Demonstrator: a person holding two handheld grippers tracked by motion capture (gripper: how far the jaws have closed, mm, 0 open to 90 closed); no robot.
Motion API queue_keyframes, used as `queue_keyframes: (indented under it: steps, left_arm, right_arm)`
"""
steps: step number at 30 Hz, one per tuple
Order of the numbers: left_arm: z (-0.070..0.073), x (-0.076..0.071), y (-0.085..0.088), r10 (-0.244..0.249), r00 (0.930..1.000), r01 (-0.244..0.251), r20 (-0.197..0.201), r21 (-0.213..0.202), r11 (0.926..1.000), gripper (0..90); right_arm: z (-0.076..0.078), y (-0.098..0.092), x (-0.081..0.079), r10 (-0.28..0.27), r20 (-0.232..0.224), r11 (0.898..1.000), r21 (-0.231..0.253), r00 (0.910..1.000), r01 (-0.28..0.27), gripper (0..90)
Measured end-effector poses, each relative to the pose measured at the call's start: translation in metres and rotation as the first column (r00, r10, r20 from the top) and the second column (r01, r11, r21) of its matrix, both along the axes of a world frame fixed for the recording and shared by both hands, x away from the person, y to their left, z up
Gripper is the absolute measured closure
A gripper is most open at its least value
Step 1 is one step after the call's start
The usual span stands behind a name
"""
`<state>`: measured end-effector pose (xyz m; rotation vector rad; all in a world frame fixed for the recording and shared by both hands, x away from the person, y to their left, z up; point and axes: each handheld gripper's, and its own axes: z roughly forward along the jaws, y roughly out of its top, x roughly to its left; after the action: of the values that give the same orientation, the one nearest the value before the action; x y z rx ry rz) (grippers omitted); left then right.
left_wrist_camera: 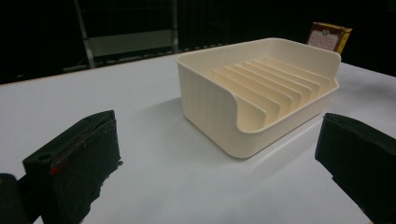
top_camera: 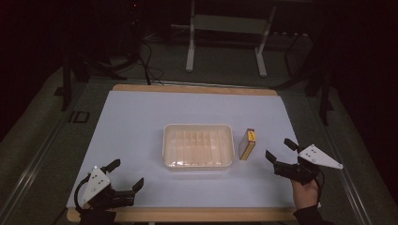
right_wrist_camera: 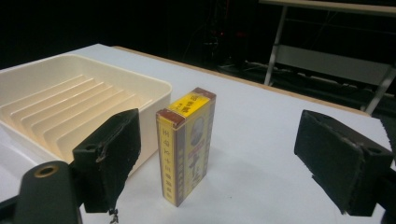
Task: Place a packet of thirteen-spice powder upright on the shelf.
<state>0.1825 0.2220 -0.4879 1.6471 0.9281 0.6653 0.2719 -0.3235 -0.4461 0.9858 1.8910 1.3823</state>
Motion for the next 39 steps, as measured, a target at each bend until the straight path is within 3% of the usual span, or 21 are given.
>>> queue_keyframes:
  steps: [9, 18, 25, 31, 39]
  left_arm:
    - [0.001, -0.003, -0.002, -0.019, 0.9997, 0.019, 0.014, 0.002, 0.9998, 0.0]
    - [0.000, -0.002, -0.003, -0.016, 0.9998, 0.016, 0.014, 0.018, 0.9997, 0.0]
    - [-0.001, -0.001, -0.002, -0.010, 0.9999, 0.010, 0.014, 0.019, 0.9998, 0.0]
    - [-0.001, -0.001, -0.001, -0.009, 0.9999, 0.009, 0.009, 0.018, 0.9998, 0.1]
    - [-0.002, 0.000, -0.002, -0.013, 0.9999, 0.013, 0.003, 0.021, 0.9997, 0.1]
  right_arm:
    - [0.003, -0.001, 0.002, 0.010, 0.005, 1.000, -0.017, 0.9999, -0.009, 14.6]
    - [0.016, -0.007, 0.005, 0.027, -0.031, 0.998, -0.049, 0.9992, -0.028, 14.6]
    - [0.022, -0.011, 0.011, 0.047, -0.119, 0.996, -0.076, 0.9918, -0.057, 14.6]
    - [0.023, -0.014, 0.016, 0.071, -0.193, 0.985, -0.142, 0.9787, -0.100, 14.6]
    - [0.031, -0.012, 0.022, 0.121, -0.255, 0.958, -0.222, 0.9593, -0.180, 14.6]
